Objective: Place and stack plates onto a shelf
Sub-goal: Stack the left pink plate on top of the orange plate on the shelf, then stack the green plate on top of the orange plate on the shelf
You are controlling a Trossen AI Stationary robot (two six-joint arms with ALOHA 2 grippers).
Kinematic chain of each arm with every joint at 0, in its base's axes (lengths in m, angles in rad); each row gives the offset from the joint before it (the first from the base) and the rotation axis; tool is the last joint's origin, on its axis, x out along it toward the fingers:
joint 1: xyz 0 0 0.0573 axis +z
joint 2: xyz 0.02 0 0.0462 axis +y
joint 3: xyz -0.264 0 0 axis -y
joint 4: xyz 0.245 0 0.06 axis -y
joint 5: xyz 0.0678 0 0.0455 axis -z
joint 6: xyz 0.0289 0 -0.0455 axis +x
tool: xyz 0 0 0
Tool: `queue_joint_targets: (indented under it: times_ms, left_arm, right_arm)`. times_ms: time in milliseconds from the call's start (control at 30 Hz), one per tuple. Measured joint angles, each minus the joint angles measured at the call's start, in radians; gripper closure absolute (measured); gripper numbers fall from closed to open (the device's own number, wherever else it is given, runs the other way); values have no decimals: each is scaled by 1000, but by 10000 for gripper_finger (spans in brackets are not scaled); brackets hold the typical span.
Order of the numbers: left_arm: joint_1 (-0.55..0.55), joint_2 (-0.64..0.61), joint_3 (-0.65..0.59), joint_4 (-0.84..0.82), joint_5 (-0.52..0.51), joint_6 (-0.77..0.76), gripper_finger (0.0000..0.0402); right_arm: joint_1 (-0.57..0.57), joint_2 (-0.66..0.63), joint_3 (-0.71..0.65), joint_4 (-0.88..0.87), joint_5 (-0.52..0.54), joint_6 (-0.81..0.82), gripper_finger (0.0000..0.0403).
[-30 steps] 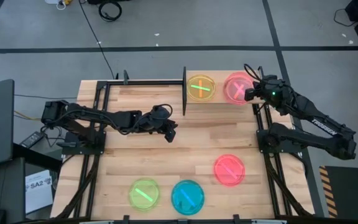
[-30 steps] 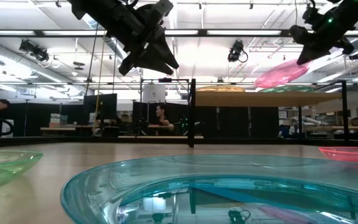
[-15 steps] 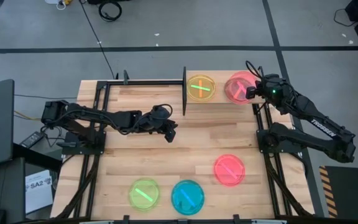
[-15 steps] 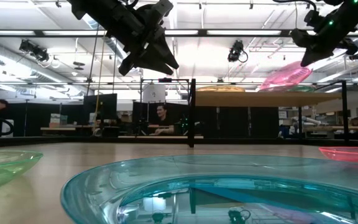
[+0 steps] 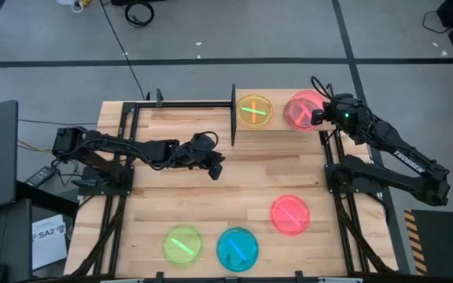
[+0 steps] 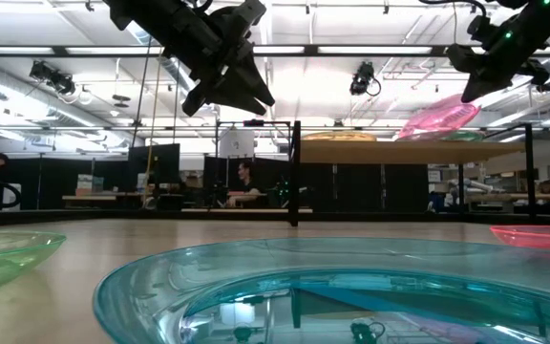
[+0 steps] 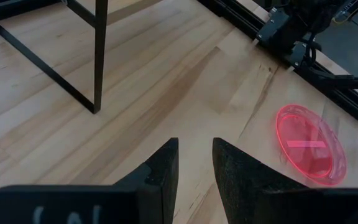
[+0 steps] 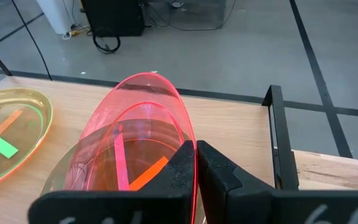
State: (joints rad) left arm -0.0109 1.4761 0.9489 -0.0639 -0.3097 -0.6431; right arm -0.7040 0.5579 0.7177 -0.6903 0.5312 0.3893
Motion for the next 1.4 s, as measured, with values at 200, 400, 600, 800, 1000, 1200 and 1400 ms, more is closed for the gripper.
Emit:
queue_joint_targets:
  times_ms: [200, 400, 600, 800, 1000, 1200, 1400]
  left_arm:
    - [0, 0, 0, 0, 0, 0, 296]
    - [0, 0, 0, 0, 0, 0, 296]
    - [0, 0, 0, 0, 0, 0, 296]
    - [0, 0, 0, 0, 0, 1, 296]
    - [0, 0, 0, -1, 71, 29, 296]
    - [0, 0, 0, -3, 212, 61, 296]
    - [-2, -1, 0, -96, 379, 61, 296]
  right_arm:
    - [0, 0, 0, 0, 0, -28, 365]
    - [0, 0, 0, 0, 0, -40, 335]
    - [0, 0, 0, 0, 1, -45, 302]
    - [0, 0, 0, 0, 0, -45, 269]
    - [0, 0, 0, 0, -49, -45, 235]
    - [0, 0, 0, 0, -182, -45, 218]
    - [0, 0, 0, 0, -375, -29, 219]
